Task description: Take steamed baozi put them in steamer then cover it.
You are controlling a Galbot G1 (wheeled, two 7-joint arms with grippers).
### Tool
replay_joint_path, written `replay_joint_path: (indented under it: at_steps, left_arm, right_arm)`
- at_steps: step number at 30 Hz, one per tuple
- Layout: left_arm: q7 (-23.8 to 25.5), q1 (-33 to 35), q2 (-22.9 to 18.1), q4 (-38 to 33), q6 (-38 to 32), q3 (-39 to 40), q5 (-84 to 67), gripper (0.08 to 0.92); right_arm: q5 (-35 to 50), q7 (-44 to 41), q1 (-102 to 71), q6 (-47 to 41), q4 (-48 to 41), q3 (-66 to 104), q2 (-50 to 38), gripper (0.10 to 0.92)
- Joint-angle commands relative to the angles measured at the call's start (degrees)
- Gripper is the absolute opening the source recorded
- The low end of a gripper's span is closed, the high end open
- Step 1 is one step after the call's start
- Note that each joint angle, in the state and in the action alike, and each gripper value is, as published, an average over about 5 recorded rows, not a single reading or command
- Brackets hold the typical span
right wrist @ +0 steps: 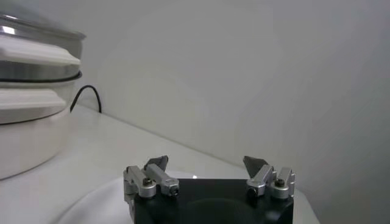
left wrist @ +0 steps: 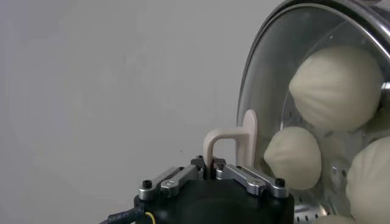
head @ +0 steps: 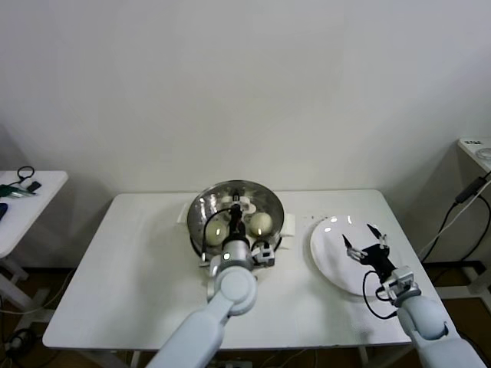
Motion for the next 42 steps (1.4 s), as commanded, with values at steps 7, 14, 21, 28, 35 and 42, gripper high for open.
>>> replay_joint_path:
  at_steps: [7,14,21,28,35,42]
  left_arm:
    - [2.1,1.5,2.7,-5.8,2.8,0.5,-0.6,0.256]
    - [2.9,2.4,5.0,-11.4,2.8,0.4,-2.1,0.464]
    - [4.1,6.1,7.8,-17.5,2.8,0.3,-3.8,0.672]
    - [2.7,11.0,10.7,-21.3,2.8,-0.2,-5.4,0.815]
    - [-3.8,15.4,14.5,-26.8,0.2,-6.4,-12.0,0.823]
    - [-14.2,23.9,17.9,-32.6,-10.4,-21.4,-37.4,0.823]
  right_arm:
    - [0.3,-0.2,0.4,-0.7,-0.1,0.1,-0.1,0.823]
    - [0.4,0.0,0.7,-2.1,0.1,0.0,-0.2,0.823]
    - [-0.2,0.7,0.9,-6.6,1.3,-0.1,-0.1,0.823]
    - [-1.3,0.4,1.4,-7.2,1.7,-0.2,0.0,0.823]
    - [1.2,0.3,0.3,-6.9,3.7,0.5,0.3,0.823]
    - [1.9,-0.1,-1.8,-6.3,5.7,2.3,1.2,0.823]
